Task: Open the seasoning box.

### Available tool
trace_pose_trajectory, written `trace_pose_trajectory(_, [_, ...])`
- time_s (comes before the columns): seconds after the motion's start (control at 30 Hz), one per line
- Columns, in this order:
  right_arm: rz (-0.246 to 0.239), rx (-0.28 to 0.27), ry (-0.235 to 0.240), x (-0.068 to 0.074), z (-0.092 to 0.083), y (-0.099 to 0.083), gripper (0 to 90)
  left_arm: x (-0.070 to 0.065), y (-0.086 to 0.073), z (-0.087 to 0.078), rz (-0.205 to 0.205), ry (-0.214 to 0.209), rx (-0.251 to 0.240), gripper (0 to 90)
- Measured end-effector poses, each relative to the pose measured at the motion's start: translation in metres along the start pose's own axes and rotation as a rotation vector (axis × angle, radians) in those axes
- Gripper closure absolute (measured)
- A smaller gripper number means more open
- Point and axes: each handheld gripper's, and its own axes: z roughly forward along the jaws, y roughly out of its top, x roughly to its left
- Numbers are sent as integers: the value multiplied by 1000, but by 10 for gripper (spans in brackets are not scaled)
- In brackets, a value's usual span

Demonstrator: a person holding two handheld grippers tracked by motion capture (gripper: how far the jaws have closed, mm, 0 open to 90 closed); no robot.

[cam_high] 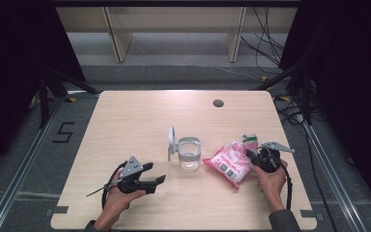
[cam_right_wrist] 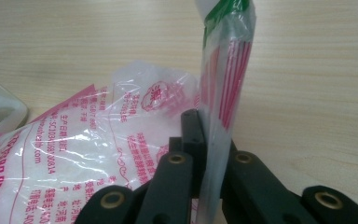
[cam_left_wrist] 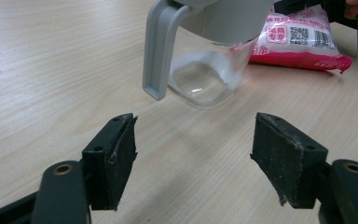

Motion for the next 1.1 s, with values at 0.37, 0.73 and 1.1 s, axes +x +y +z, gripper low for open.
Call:
trace_pose_trajectory(0.37, [-47, -137, 72, 19, -24, 19, 900, -2, 0, 0, -28, 32, -33, 308])
trace_pose_trajectory(0.73, [-114, -178, 129, 45, -42, 36, 900, -14, 0, 3, -37, 37, -61, 318])
trace_pose_trajectory(1.1, [-262, -199, 129, 80, -62, 51, 900, -50, 7, 16, 19, -33, -72, 329])
